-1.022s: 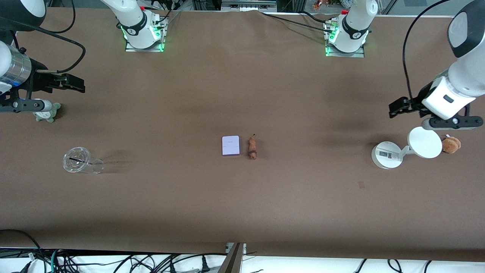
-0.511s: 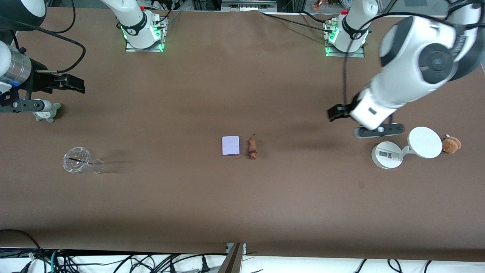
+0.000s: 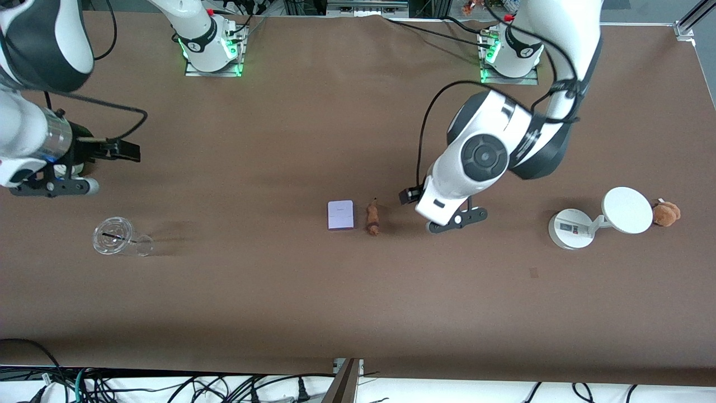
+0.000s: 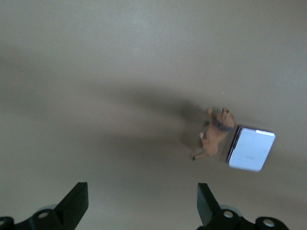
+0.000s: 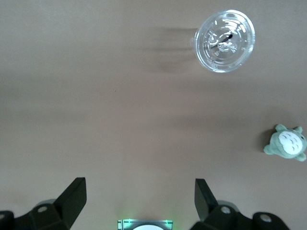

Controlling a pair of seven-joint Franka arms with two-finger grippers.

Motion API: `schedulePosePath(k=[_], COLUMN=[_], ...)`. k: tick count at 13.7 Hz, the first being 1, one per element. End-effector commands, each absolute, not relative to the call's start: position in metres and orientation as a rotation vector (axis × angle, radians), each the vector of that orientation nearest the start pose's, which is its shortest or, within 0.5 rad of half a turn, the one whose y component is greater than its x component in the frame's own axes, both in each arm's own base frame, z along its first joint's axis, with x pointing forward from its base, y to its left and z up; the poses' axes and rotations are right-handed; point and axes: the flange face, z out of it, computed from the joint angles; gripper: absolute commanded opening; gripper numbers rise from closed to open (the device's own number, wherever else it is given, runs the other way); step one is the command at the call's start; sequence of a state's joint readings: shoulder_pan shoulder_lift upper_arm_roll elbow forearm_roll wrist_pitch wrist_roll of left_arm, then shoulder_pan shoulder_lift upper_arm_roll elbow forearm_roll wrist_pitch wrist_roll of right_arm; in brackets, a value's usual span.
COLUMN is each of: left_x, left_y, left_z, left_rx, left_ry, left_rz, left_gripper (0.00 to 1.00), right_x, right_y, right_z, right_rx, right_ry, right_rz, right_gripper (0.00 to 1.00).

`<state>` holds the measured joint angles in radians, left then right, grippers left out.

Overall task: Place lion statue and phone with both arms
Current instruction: 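Move the left gripper toward the brown lion statue, then lower the left gripper onto the lion while the right gripper reaches the phone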

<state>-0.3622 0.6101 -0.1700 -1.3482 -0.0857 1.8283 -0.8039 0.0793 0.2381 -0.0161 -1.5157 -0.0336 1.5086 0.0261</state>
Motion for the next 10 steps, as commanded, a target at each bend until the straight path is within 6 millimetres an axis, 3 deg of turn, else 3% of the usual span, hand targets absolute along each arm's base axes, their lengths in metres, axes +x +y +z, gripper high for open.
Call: schedulePosePath(k=[1, 4, 7, 10], left_x=[0.621, 0.612, 0.602, 0.59], left_y=[-0.385, -0.419, -0.449, -0.467], left_z=[0.338, 0.309, 0.273, 0.26], left_rx=[-3.155, -3.188, -3.21, -3.214], left_ry=[-0.568, -0.591, -0.613, -0.618], left_rz=[0.291, 0.241, 0.192, 0.178], left_gripper=[1.0, 1.0, 1.0, 1.0], right_x=[0.626, 0.648, 0.663, 0.667], right_y=[0.055, 0.099, 0.14, 0.17], right_z=[0.466, 0.412, 0.352, 0.33], right_rx=[-3.147, -3.125, -3.097, -3.107], right_ry=[-0.1, -0.165, -0.074, -0.126], right_rz=[0.41, 0.352, 0.298, 0.238], right_gripper=[1.0, 1.0, 1.0, 1.0])
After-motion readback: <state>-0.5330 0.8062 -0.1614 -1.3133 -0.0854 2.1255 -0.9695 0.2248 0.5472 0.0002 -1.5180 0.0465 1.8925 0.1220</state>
